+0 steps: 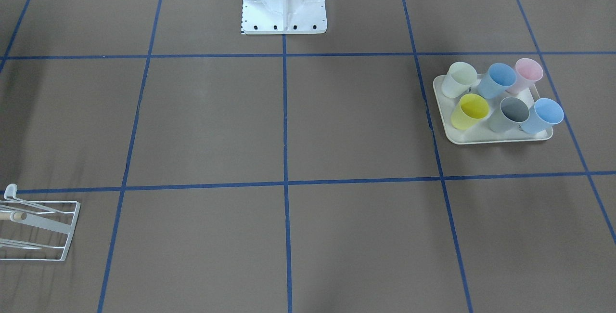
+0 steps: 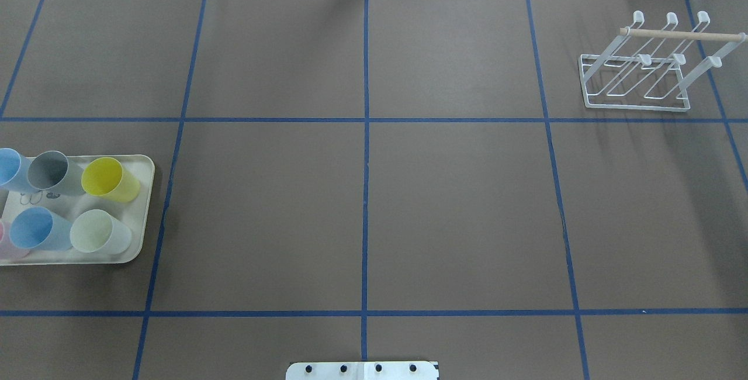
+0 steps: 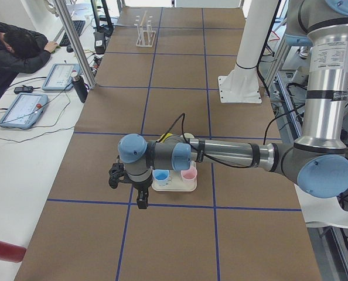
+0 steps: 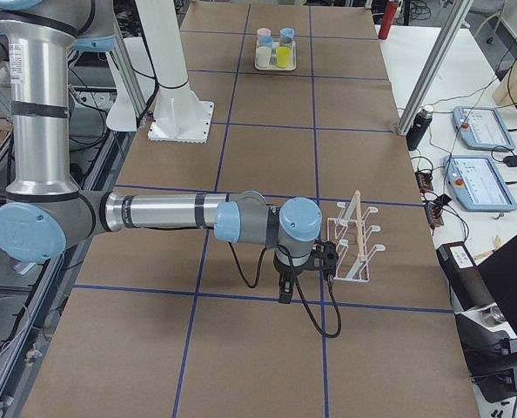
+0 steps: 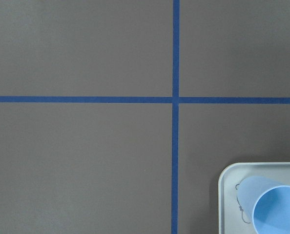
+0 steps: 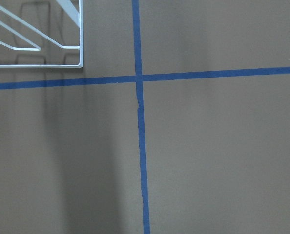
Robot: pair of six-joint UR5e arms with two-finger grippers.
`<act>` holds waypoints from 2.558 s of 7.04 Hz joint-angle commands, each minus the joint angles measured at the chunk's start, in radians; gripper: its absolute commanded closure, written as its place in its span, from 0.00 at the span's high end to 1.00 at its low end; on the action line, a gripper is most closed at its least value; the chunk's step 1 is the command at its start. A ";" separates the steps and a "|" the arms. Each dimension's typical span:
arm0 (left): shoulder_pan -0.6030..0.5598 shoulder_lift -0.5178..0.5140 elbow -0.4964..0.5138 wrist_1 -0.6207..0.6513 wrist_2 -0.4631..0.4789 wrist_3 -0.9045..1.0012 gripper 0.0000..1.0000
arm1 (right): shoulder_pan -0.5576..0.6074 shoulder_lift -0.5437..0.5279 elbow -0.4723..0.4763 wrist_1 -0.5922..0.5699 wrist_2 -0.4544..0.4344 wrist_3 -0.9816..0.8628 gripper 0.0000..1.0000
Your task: Transfer IKEA cup to right arm and place on rack
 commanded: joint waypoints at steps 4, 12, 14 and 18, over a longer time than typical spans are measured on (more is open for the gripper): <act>0.005 -0.040 -0.005 -0.015 -0.002 -0.003 1.00 | -0.017 0.063 0.012 -0.002 0.037 0.001 1.00; 0.149 -0.027 0.084 -0.427 -0.074 -0.001 1.00 | -0.204 0.218 0.141 0.000 0.053 0.036 1.00; 0.170 0.050 0.089 -0.558 -0.072 -0.161 1.00 | -0.233 0.235 0.173 0.000 0.053 0.148 1.00; 0.303 0.078 0.121 -0.693 -0.072 -0.331 0.99 | -0.267 0.258 0.189 0.000 0.048 0.188 1.00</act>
